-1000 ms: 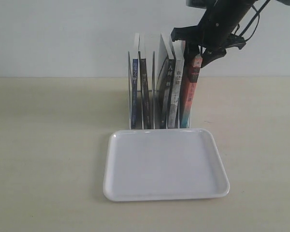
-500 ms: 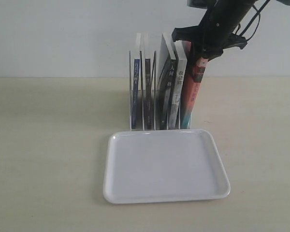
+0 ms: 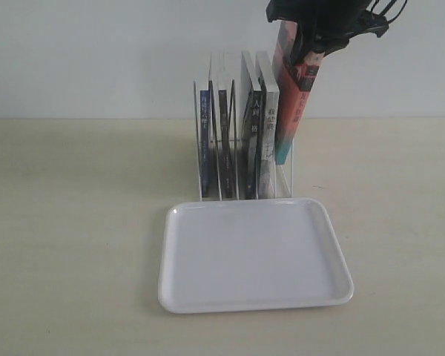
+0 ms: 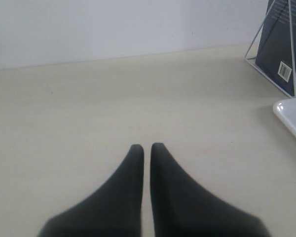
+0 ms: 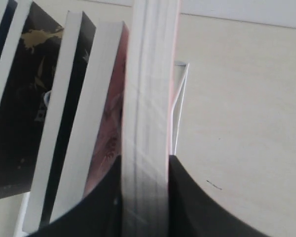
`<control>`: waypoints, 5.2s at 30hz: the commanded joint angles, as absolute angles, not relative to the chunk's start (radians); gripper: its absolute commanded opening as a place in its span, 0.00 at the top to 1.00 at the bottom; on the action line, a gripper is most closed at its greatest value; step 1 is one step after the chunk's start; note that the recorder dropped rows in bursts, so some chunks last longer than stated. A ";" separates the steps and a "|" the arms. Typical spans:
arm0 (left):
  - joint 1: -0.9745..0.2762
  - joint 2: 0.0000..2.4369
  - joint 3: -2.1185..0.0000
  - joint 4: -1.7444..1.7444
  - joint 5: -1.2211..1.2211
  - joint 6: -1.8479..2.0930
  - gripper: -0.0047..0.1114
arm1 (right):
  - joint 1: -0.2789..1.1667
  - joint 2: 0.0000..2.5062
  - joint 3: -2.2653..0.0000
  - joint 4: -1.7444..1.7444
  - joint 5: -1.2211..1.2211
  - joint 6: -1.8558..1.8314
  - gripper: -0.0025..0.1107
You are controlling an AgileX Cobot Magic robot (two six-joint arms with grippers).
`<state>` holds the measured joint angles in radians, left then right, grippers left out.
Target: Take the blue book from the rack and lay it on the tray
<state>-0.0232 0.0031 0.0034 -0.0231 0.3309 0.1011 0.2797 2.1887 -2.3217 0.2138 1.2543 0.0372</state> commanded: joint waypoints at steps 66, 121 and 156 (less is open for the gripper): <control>-0.021 0.000 0.000 -0.026 0.318 0.105 0.92 | 0.303 2.222 -2.335 0.173 1.221 0.039 0.98; -0.021 0.000 0.000 -0.026 0.318 0.105 0.92 | 0.416 2.016 -2.202 0.143 1.221 0.000 0.81; -0.021 0.000 0.000 -0.026 0.318 0.105 0.92 | 0.416 2.051 -2.126 0.054 1.148 0.044 0.70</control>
